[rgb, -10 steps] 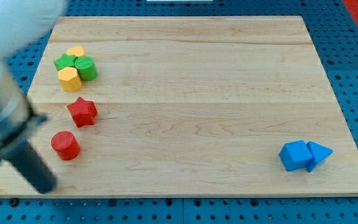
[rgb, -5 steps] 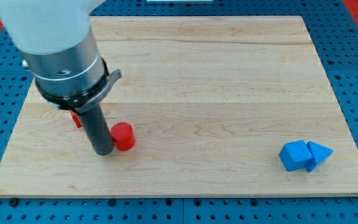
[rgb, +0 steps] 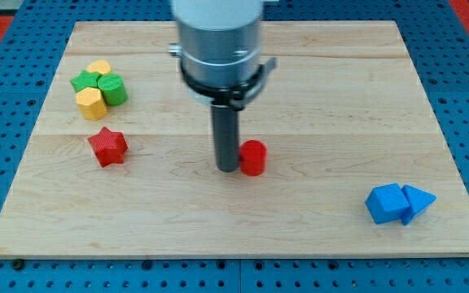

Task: Move the red circle towards the blue cube

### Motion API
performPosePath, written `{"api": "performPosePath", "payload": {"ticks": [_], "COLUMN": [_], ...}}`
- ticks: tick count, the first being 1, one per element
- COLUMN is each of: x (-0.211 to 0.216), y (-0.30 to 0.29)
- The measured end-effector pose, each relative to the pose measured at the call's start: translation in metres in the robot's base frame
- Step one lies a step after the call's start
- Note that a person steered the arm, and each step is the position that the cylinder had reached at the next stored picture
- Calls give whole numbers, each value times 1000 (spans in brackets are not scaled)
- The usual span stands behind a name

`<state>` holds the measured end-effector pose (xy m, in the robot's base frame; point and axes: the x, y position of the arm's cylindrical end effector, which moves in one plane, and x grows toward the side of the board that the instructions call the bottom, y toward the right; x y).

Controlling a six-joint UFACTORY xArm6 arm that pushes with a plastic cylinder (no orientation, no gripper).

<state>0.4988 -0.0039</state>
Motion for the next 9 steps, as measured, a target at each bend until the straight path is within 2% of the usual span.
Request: {"api": "performPosePath", "payload": {"ticks": [1, 2, 4, 7, 9], "x": [-8, -15, -50, -17, -2], "y": [4, 31, 59, 143, 142]}}
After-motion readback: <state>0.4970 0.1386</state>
